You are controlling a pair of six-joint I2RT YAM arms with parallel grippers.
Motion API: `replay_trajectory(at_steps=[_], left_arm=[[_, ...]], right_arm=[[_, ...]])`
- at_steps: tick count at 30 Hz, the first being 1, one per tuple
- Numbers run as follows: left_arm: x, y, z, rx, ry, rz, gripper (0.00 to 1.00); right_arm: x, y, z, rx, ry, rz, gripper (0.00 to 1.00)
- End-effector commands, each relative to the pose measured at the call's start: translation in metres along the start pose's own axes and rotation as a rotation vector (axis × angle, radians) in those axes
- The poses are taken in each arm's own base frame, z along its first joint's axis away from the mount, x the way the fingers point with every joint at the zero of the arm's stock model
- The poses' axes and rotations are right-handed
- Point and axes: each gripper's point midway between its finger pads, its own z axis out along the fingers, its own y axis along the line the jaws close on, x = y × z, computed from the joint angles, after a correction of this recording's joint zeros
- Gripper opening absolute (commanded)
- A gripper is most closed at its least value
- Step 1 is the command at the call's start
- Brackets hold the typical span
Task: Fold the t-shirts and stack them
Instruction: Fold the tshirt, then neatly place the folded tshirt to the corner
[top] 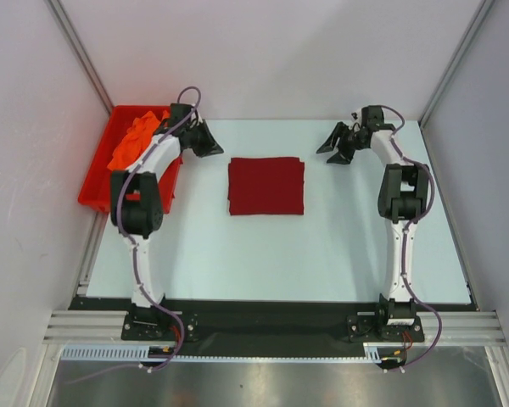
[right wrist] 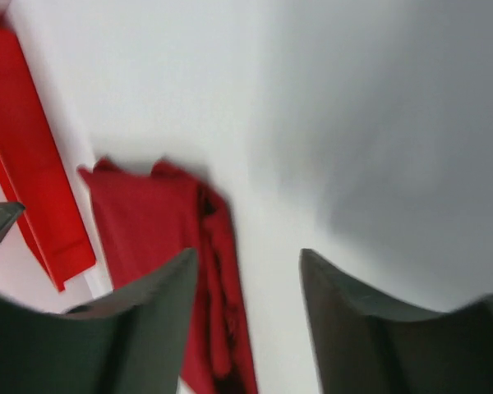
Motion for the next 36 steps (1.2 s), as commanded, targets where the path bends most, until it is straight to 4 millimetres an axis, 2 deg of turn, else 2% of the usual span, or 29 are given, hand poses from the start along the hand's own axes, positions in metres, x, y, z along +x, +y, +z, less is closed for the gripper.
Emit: replay_trajectory(at_steps=[1, 2, 3, 4, 5, 8, 12, 19, 26, 31, 36], left_arm=[[0.01, -0.049, -0.06, 0.022, -0.029, 0.13, 0.06], [0.033, -0.048, -0.059, 0.011, 0.013, 0.138, 0.06], [0.036, -0.056, -0.069, 0.016, -0.004, 0.152, 0.06], [0.045, -0.056, -0.071, 0.013, 0.005, 0.153, 0.07], [0.062, -0.05, -0.068, -0.003, 0.038, 0.146, 0.07], [0.087, -0.052, -0.069, -0.014, 0.074, 0.128, 0.06], [0.105, -0.046, -0.062, -0.059, 0.109, 0.133, 0.05], [0.124, -0.035, -0.043, -0.086, 0.154, 0.132, 0.04], [0.141, -0.007, -0.031, -0.167, 0.189, 0.101, 0.03], [0.151, 0.003, -0.028, -0.183, 0.205, 0.094, 0.03], [0.153, 0.004, -0.028, -0.178, 0.207, 0.096, 0.03]], right_arm=[[0.025, 0.046, -0.056, 0.008, 0.027, -0.124, 0.65], [0.045, 0.043, -0.061, 0.013, 0.053, -0.115, 0.74], [0.053, 0.047, -0.064, -0.007, 0.062, -0.123, 0.78], [0.058, 0.05, -0.065, -0.024, 0.06, -0.139, 0.81], [0.071, 0.046, -0.067, -0.019, 0.082, -0.142, 0.86], [0.09, 0.053, -0.064, -0.05, 0.122, -0.17, 0.9], [0.118, 0.058, -0.05, -0.08, 0.18, -0.188, 0.92], [0.137, 0.038, -0.026, -0.08, 0.227, -0.208, 0.93], [0.143, 0.025, -0.009, -0.082, 0.257, -0.2, 0.84], [0.15, 0.019, -0.001, -0.076, 0.276, -0.2, 0.84], [0.159, 0.025, 0.023, -0.095, 0.283, -0.163, 0.84]])
